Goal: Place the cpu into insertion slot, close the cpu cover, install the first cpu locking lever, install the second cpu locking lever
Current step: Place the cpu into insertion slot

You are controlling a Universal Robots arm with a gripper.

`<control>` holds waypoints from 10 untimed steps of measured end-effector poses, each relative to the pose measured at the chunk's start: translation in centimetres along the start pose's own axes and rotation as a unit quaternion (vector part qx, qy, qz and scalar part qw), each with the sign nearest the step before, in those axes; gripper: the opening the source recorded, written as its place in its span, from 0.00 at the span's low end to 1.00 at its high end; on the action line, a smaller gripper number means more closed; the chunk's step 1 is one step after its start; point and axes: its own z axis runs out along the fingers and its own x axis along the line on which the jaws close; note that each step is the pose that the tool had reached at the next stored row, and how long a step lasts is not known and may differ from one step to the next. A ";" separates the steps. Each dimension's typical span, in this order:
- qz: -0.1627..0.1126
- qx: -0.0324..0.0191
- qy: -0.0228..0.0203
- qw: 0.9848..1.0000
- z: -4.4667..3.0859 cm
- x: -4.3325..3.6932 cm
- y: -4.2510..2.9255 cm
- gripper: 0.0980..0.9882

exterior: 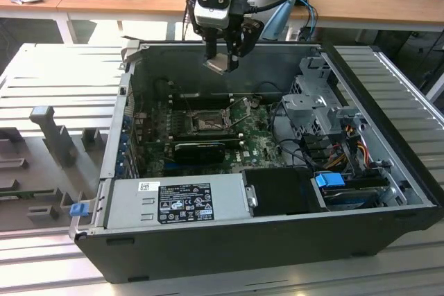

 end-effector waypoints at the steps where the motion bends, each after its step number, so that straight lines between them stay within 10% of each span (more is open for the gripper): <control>1: 0.008 0.000 -0.001 1.000 0.00 0.01 -0.01 0.48; 10: 0.062 -0.001 -0.005 0.998 0.11 -0.01 -0.03 0.48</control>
